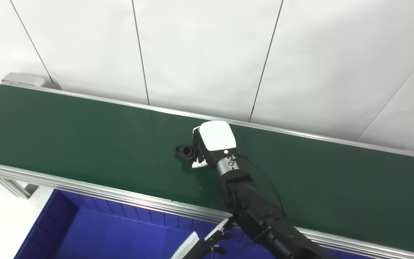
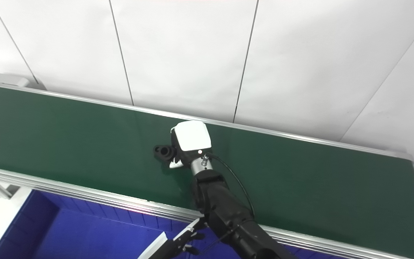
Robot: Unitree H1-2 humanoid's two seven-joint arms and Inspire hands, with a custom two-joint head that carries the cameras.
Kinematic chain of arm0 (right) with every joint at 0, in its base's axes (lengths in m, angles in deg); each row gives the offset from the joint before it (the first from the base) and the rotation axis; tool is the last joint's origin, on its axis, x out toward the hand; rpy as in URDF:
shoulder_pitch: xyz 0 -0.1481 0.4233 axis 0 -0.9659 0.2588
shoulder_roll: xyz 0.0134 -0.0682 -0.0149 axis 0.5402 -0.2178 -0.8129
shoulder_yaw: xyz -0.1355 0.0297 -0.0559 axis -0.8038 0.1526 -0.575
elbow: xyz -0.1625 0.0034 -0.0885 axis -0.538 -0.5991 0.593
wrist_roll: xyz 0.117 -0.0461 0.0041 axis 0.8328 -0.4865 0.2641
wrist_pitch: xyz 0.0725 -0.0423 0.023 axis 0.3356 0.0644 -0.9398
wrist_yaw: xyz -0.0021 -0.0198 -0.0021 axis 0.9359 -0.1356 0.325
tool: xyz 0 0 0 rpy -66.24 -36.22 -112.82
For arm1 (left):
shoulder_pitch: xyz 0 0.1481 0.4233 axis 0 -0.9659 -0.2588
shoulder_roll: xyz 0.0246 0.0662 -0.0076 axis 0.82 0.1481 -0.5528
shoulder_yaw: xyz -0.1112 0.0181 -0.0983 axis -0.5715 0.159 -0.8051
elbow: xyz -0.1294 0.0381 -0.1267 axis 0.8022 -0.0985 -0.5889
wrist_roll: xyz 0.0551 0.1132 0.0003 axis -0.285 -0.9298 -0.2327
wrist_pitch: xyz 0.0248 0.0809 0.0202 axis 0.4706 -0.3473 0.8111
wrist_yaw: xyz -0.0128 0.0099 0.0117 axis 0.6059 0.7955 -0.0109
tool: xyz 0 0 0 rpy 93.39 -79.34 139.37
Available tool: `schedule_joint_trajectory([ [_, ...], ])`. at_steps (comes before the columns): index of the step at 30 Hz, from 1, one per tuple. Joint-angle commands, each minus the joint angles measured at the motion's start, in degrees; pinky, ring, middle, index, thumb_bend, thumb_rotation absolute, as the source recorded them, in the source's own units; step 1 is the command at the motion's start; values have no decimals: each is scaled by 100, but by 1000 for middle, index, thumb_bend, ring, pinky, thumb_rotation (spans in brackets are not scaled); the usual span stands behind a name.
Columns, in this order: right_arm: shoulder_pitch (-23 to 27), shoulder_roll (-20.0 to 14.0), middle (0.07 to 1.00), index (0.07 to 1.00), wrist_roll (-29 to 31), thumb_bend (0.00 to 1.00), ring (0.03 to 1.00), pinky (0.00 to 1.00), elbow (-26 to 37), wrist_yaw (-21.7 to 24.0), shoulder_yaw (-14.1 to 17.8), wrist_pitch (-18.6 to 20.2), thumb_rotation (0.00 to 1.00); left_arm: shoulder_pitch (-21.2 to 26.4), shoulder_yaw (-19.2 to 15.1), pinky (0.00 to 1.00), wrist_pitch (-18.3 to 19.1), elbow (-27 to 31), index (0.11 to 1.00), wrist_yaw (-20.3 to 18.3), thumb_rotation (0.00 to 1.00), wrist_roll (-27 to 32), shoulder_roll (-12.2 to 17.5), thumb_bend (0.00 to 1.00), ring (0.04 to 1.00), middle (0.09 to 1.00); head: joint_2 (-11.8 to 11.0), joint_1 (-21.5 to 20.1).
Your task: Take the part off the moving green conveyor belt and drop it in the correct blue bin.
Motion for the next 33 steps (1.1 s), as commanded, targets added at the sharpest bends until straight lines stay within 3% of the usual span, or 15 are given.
schedule_joint_trajectory([
  [1, -376, -2, 248, 477, -74, 518, 162, 88, -275, 382, -208, 82, 115, -534, 987, 726, -281, 338, 974, -102, 797, -160, -442, 871, 887, 966, 2, -3],
  [8, -446, -40, 243, 477, 21, 516, 161, 91, -168, 313, -82, 11, 114, -464, 972, 721, -314, 302, 980, -79, 787, -129, -392, 842, 886, 968, -18, -77],
  [16, -637, -164, 238, 481, 299, 516, 153, 95, 413, 133, 281, -104, 118, -355, 867, 697, -374, 255, 994, -87, 777, 15, -294, 822, 867, 959, -66, -289],
  [22, -951, -509, 269, 484, 458, 508, 177, 117, 1424, 114, 623, -178, 134, -246, 747, 702, -371, 210, 992, -97, 798, 48, -187, 836, 870, 954, -114, -558],
  [33, -1524, -1207, 289, 486, 97, 505, 194, 134, 3680, 853, 1029, 96, 144, -91, 387, 784, -156, 213, 1000, -235, 801, 383, 29, 878, 926, 988, -121, -964],
])
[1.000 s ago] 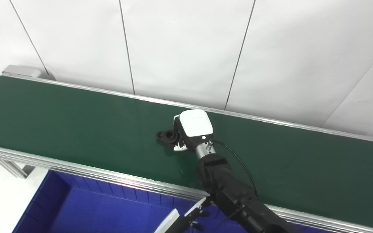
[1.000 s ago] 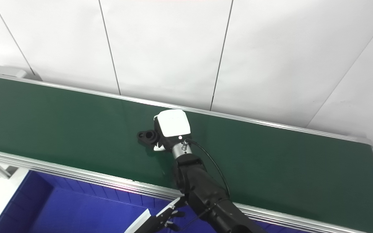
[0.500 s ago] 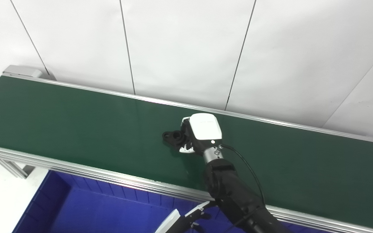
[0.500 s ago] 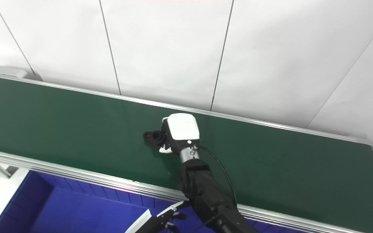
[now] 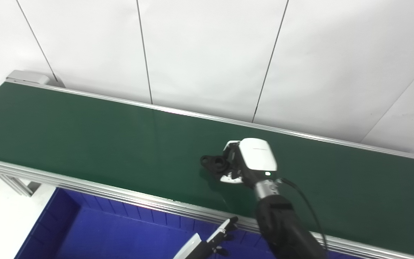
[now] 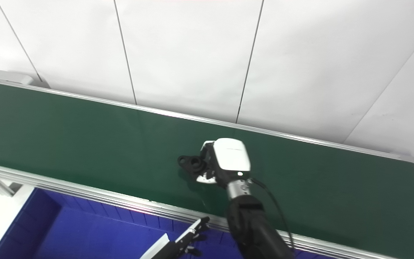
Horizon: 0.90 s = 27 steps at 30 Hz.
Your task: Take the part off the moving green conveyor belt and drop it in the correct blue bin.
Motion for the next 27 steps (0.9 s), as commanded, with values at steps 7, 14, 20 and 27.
schedule_joint_trajectory([
  [7, -211, -125, 330, 488, -443, 504, 225, 158, 1745, 733, 326, 202, 146, -165, 140, 811, -280, 138, 1000, -211, 807, 212, 29, 856, 939, 995, 65, -244],
  [14, -934, -204, 377, 488, -660, 505, 275, 198, 3100, 1422, 598, 173, 142, -137, -109, 848, -186, 292, 1000, -281, 843, 443, 214, 900, 948, 989, 364, -823],
  [20, -1851, -139, 363, 487, -893, 506, 262, 197, 4435, 2225, 967, 246, 143, -86, -427, 901, -46, 501, 1000, -463, 899, 653, 396, 907, 978, 999, 655, -1295],
  [27, -3591, -142, 357, 487, -1399, 511, 248, 183, 5309, 2544, 1034, -104, 135, -56, -1083, 999, 143, 718, 1000, -447, 914, 1282, 372, 880, 1000, 998, 986, -1587],
])
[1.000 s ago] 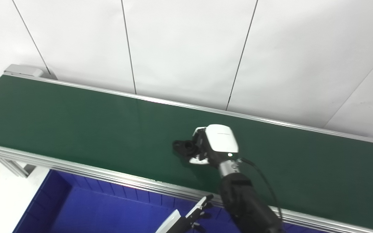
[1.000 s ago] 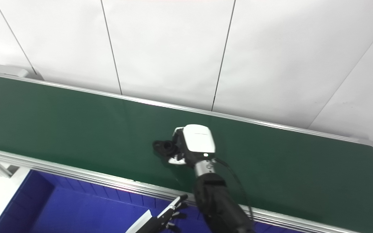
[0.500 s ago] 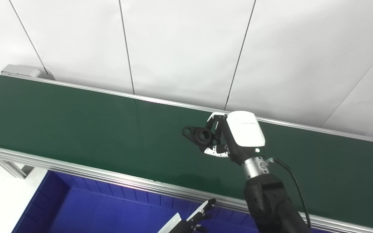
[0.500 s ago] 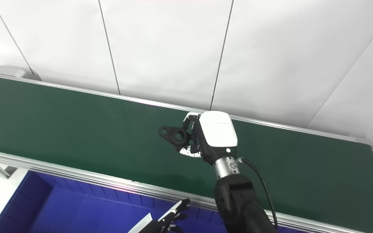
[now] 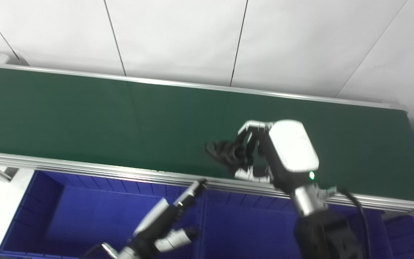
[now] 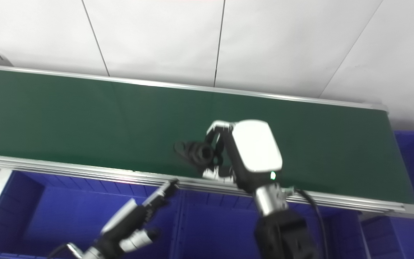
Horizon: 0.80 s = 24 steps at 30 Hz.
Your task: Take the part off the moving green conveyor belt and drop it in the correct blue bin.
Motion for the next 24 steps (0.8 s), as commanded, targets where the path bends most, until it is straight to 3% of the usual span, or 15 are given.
schedule_joint_trajectory([
  [1, -518, 17, 341, 487, -210, 512, 230, 166, 321, -80, 86, -238, 133, 38, -177, 1000, 14, 249, 1000, 6, 926, 230, 21, 875, 1000, 992, 73, -63],
  [10, -1805, 191, 340, 487, -483, 512, 235, 165, 551, -221, 396, -482, 133, 234, -654, 1000, 404, 453, 1000, -171, 950, 685, 203, 875, 1000, 992, 307, -423],
  [16, -1986, 285, 361, 487, -1033, 511, 261, 190, 135, 186, 495, -526, 136, 273, -646, 1000, 436, 437, 1000, -228, 950, 664, 202, 871, 1000, 989, 324, -412],
  [19, -1953, 296, 380, 488, -1124, 513, 279, 204, -198, 177, 532, -525, 137, 241, -612, 1000, 475, 466, 1000, -214, 943, 639, 157, 877, 1000, 988, 311, -378],
  [23, -1877, 414, 506, 493, -1397, 521, 433, 357, -340, 224, 548, -479, 154, 201, -563, 1000, 516, 514, 1000, -184, 935, 600, 109, 875, 1000, 986, 289, -290],
  [24, -1874, 444, 595, 591, -1495, 700, 529, 472, -340, 279, 548, -470, 289, 196, -553, 1000, 522, 522, 1000, -178, 933, 592, 101, 872, 1000, 986, 289, -290],
])
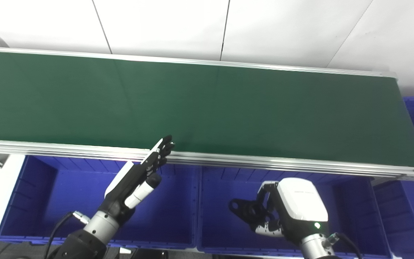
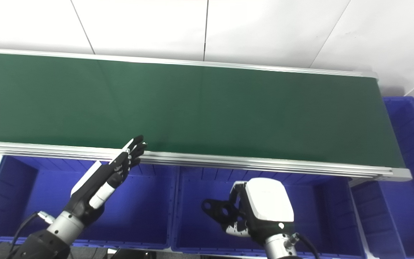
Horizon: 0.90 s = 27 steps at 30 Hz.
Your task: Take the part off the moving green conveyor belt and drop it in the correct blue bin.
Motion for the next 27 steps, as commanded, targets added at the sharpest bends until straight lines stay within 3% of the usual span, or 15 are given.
schedule_joint_trajectory([
  [1, 24, 120, 640, 642, -406, 792, 578, 532, 160, 243, -2, -149, 359, -9, 3, 1000, -24, 165, 1000, 17, 932, 15, -50, 870, 1000, 985, -17, 21],
  [2, 24, 147, 768, 748, -576, 907, 727, 715, 171, 440, 0, -152, 520, -13, 8, 1000, -23, 165, 1000, 18, 930, 19, -55, 871, 1000, 986, -17, 21],
  [4, 10, 207, 861, 818, -893, 979, 834, 858, 201, 751, 2, -193, 650, -25, 11, 1000, -78, 140, 1000, 3, 928, 46, -54, 867, 1000, 987, -35, 32],
  [6, 0, 264, 894, 840, -1077, 999, 870, 929, 220, 925, 7, -230, 717, -38, 15, 1000, -96, 139, 1000, 0, 930, 37, -50, 871, 1000, 986, -52, 48],
  [9, -5, 319, 896, 844, -1190, 1000, 876, 948, 218, 1050, 20, -261, 738, -62, 19, 1000, -93, 148, 1000, -13, 928, 67, -50, 873, 1000, 986, -106, 104],
  [19, -63, 515, 867, 831, -868, 1000, 848, 860, 186, 926, 120, -210, 705, -103, 50, 1000, -169, 73, 1000, -39, 927, 2, 13, 885, 1000, 978, -242, 157],
  [23, -349, 928, 847, 819, 186, 983, 801, 751, 642, 608, -38, -101, 689, -116, 82, 1000, -242, 12, 1000, -54, 923, -10, 45, 890, 1000, 976, -322, 205],
  [24, -475, 1073, 847, 820, 547, 977, 799, 741, 769, 493, -197, -132, 687, -119, 91, 1000, -264, -15, 1000, -63, 922, -5, 59, 892, 1000, 976, -391, 263],
  [25, -590, 1178, 845, 817, 860, 939, 787, 692, 848, 369, -346, -193, 830, -122, 99, 1000, -286, -42, 1000, -69, 918, -5, 67, 892, 1000, 979, -421, 304],
  [27, -786, 1310, 849, 816, 1387, 907, 784, 662, 880, 80, -612, -330, 967, -125, 119, 1000, -319, -89, 1000, -72, 914, -33, 78, 890, 1000, 980, -454, 376],
])
